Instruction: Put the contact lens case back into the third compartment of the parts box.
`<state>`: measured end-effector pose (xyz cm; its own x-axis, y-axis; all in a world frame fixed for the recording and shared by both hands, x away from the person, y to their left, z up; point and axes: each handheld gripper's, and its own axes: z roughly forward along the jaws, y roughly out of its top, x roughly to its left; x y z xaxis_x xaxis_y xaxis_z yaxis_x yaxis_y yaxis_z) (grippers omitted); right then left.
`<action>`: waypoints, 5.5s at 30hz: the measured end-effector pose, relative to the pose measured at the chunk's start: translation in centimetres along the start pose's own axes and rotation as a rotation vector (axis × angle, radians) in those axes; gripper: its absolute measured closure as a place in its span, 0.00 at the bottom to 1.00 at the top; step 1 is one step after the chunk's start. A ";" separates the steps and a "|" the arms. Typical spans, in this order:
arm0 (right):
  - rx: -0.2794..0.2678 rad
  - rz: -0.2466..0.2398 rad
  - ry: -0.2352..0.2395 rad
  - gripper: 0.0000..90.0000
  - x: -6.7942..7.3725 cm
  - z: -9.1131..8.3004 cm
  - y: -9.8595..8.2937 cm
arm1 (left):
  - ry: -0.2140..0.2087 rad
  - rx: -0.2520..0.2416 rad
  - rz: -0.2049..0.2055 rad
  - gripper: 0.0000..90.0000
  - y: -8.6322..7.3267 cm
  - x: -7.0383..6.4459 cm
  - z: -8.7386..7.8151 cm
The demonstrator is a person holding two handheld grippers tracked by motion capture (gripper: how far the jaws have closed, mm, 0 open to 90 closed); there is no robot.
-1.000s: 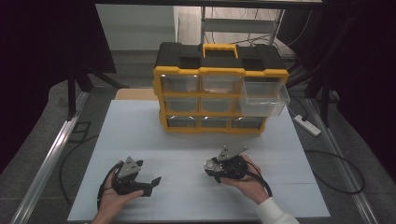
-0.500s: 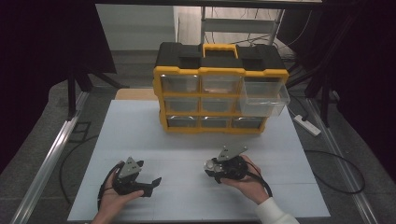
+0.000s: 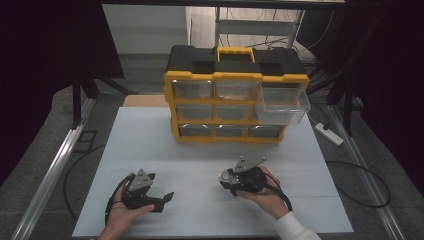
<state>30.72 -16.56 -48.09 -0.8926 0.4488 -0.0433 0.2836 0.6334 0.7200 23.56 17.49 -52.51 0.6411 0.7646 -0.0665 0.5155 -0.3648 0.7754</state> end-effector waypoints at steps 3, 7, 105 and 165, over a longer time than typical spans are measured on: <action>0.007 -0.001 0.000 0.54 0.1 0.1 0.0 | 0.001 0.003 0.009 0.08 0.1 -0.1 0.0; 0.005 -0.002 0.001 0.54 0.1 0.1 0.0 | 0.003 0.000 0.003 0.08 0.0 0.0 -0.1; -0.489 0.095 -0.120 0.54 -1.4 -13.0 4.5 | -0.002 -0.020 -0.023 0.08 0.2 0.2 -0.2; -0.567 0.121 -0.283 0.54 -6.2 -18.8 12.8 | -0.001 -0.009 -0.023 0.08 0.1 0.4 -0.2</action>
<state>33.32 -23.12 -25.59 -0.7168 0.6943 -0.0644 0.0780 0.1717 0.9821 23.77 17.81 -52.33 0.6293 0.7725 -0.0851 0.5254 -0.3422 0.7790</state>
